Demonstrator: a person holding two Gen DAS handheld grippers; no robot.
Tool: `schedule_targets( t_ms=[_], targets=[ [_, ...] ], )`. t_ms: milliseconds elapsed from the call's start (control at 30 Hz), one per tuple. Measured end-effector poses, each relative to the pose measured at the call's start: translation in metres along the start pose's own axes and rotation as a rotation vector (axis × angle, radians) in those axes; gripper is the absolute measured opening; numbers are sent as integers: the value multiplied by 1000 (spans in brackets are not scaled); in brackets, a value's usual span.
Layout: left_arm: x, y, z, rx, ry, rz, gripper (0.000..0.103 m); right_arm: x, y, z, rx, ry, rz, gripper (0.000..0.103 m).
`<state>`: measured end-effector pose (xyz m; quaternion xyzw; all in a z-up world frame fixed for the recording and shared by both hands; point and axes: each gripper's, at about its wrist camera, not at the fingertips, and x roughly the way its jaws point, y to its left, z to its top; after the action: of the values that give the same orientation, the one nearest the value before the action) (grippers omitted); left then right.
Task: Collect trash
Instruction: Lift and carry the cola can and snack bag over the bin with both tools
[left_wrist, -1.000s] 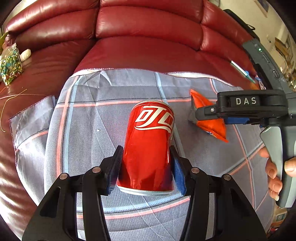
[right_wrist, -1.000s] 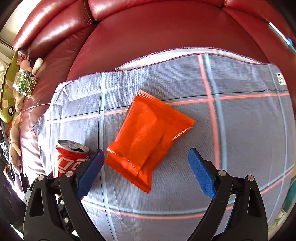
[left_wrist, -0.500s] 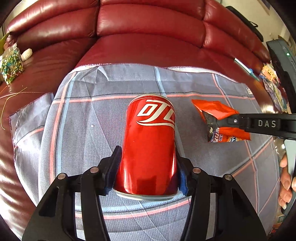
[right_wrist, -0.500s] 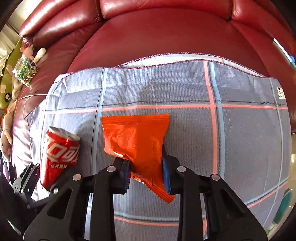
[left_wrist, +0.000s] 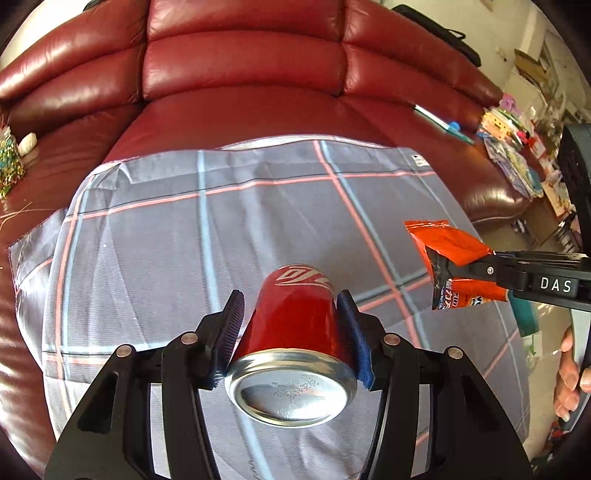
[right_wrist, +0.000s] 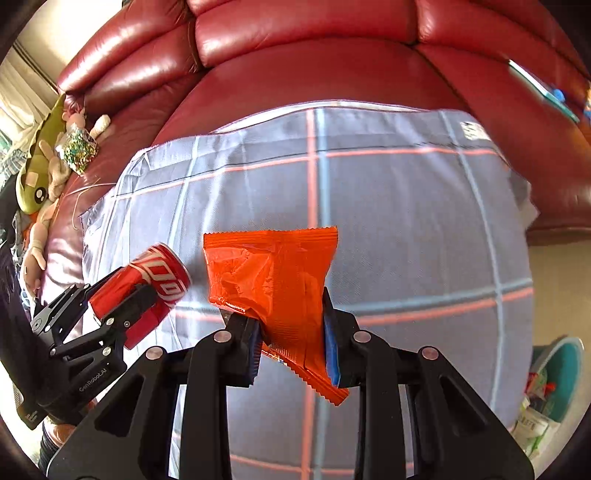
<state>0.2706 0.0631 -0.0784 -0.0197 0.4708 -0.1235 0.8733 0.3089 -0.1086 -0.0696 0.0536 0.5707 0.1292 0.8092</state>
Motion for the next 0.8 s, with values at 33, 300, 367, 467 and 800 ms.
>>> schedule_targets(
  t_ms=[33, 300, 367, 467, 800],
  targets=[
    [1, -9, -1, 4, 2, -6, 53, -7, -8, -5, 9, -6, 1, 26],
    [2, -52, -25, 19, 44, -28, 53, -44, -68, -47, 77, -27, 10, 26],
    [3, -56, -32, 27, 63, -24, 53, -47, -78, -58, 88, -22, 17, 26],
    [7, -57, -42, 36, 106, -14, 53, -44, -85, -70, 86, -3, 23, 26],
    [22, -55, -58, 67, 190, 24, 54, -36, -96, -94, 91, 28, 36, 26]
  ],
)
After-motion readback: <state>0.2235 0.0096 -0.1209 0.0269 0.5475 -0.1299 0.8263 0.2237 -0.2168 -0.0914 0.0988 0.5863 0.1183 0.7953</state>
